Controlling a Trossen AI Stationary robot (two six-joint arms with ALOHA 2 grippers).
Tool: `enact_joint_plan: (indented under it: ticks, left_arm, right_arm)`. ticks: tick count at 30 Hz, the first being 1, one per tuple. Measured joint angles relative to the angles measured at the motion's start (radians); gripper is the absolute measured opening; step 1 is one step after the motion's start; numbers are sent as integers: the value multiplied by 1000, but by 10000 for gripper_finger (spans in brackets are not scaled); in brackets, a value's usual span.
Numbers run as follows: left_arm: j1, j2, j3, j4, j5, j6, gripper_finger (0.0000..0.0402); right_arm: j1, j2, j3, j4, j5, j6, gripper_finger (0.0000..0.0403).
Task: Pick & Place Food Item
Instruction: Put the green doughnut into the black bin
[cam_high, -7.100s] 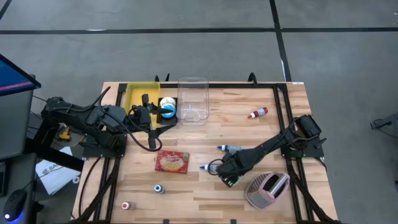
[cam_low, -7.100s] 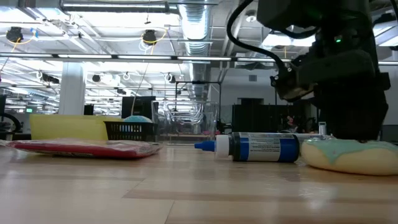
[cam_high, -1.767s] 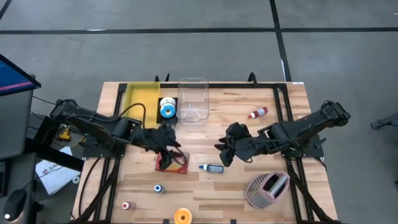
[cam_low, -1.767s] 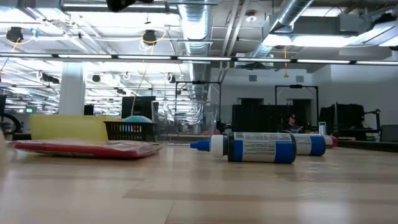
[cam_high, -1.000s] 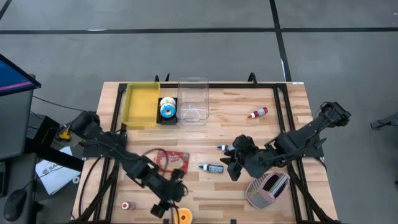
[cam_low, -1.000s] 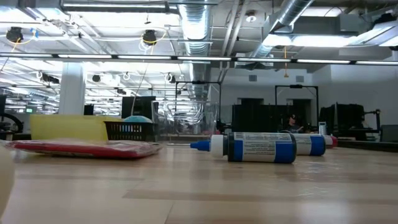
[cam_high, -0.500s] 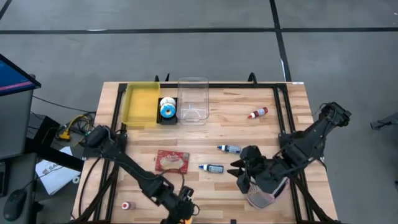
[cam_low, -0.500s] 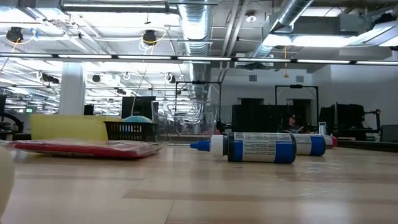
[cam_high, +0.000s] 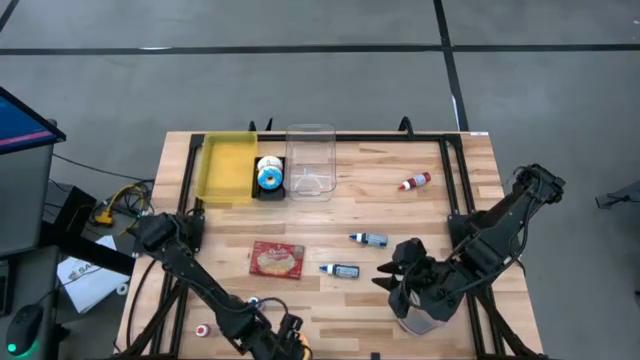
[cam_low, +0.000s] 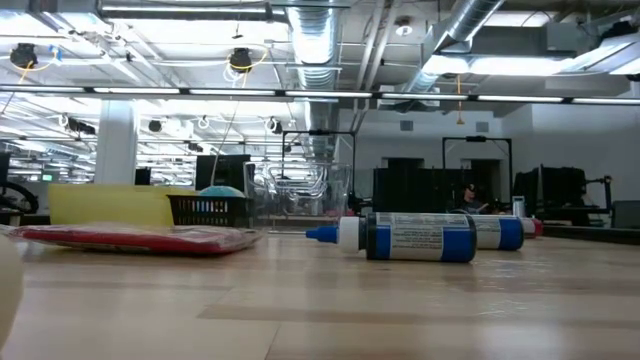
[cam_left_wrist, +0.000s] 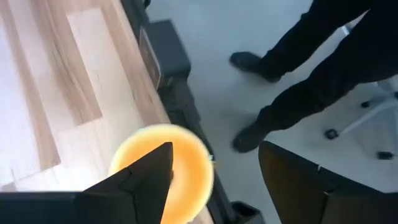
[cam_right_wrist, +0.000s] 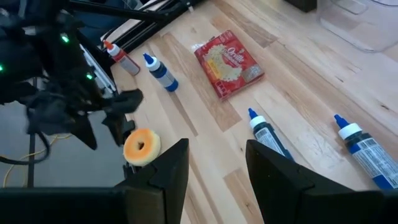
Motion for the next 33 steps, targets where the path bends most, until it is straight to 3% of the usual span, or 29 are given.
enact_joint_plan:
  ticks: [25, 33]
  left_arm:
    - [8, 94, -1, -13, 53, 21, 226]
    - [15, 94, -10, 0, 48, 16, 207]
  right_arm:
    - [-10, 0, 0, -11, -5, 18, 153]
    - [-10, 0, 0, -11, -8, 18, 153]
